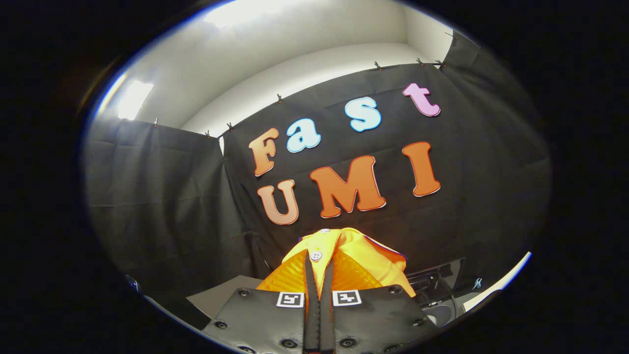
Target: Put the clothes into the washing machine and then close the washing machine lid.
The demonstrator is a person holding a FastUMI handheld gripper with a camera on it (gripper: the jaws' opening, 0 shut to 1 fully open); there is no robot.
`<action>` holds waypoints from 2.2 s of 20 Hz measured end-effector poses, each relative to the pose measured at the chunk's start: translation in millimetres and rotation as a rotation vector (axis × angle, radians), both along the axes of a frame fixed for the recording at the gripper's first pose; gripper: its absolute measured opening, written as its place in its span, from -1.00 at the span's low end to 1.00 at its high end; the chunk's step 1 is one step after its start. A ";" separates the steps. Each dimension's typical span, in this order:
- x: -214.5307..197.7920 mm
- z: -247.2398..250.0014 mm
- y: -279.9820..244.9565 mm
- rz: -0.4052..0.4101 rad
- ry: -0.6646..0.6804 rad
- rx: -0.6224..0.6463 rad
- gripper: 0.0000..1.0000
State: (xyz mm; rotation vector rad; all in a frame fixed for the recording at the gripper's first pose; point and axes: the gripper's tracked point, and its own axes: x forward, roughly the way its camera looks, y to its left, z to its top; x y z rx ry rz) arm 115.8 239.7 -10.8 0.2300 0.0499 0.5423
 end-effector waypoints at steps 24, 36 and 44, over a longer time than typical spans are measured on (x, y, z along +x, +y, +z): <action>73.3 -278.2 -103.9 -0.039 0.400 -0.226 -0.84; 114.7 -427.4 -98.2 -0.038 0.672 -0.260 -0.84; 107.7 -499.8 -82.1 0.025 0.794 -0.421 -0.84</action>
